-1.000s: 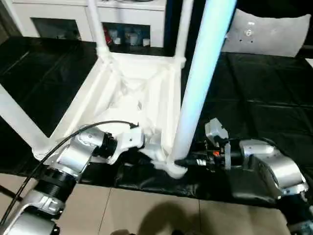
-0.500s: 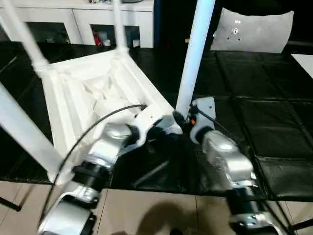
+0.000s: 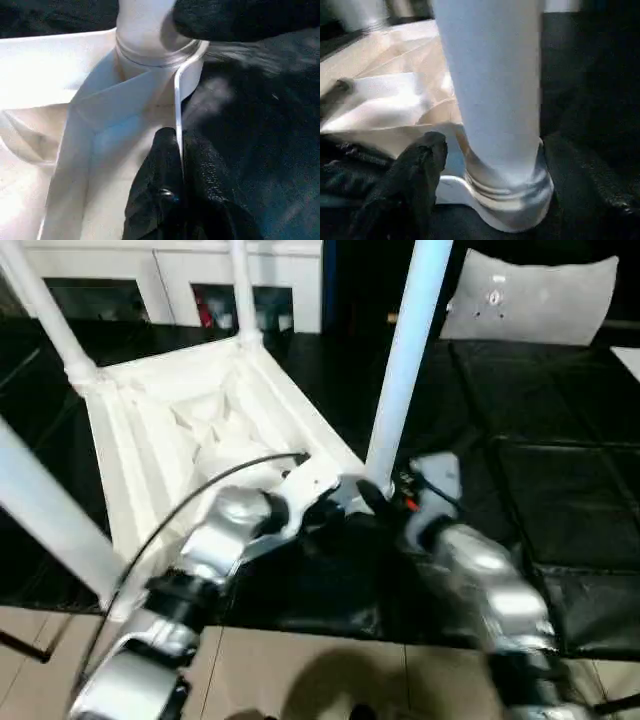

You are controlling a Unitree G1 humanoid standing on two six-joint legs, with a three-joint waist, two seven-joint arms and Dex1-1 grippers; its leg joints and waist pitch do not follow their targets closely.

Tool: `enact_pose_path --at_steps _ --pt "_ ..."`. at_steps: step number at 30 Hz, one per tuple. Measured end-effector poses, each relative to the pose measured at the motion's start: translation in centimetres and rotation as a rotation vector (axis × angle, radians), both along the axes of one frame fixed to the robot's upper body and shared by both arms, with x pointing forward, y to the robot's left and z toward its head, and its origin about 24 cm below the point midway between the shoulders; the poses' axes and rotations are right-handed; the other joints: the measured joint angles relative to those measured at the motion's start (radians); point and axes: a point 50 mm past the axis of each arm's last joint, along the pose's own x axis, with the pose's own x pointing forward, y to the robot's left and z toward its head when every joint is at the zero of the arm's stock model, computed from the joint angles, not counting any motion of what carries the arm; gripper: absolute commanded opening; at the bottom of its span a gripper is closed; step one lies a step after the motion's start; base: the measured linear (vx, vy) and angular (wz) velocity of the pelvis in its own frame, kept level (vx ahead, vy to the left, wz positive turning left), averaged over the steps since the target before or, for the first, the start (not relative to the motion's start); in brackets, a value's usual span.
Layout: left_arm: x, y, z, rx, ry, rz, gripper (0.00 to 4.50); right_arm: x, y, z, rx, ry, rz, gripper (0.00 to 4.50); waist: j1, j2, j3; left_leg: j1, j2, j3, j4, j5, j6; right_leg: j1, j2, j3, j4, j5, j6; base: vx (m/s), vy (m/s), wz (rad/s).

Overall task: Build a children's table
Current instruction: Rotate leg to tighten

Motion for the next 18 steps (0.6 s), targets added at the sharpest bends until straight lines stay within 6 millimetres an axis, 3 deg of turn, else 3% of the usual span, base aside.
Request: enact_pose_path --at_steps 3,11,18 --pt "-1.0 1.3 -0.2 0.007 0.012 -0.123 0.0 -0.5 -2.0 1.2 -0.066 -0.059 0.16 3.98 0.012 0.002 0.001 0.0 0.0 0.0 0.0 0.0 0.0 0.0 0.0 0.0 0.0 0.0 0.001 0.0 0.0 0.0" --pt "-1.9 2.6 -0.2 0.007 0.084 -0.327 0.0 -1.9 -3.4 2.2 -0.214 -0.056 0.582 4.08 0.045 0.002 0.001 0.001 0.0 0.0 0.002 0.0 0.001 0.001 -0.001 0.0 -0.001 0.0 0.001 0.0 0.0 0.0" --pt "-2.4 3.5 0.1 0.084 0.112 -0.51 0.0 -2.1 -3.9 2.3 -0.229 0.028 0.838 3.33 0.07 0.001 0.001 0.002 0.0 0.001 0.002 -0.001 0.001 0.0 -0.001 -0.001 0.0 -0.001 0.002 0.0 0.0 0.0"
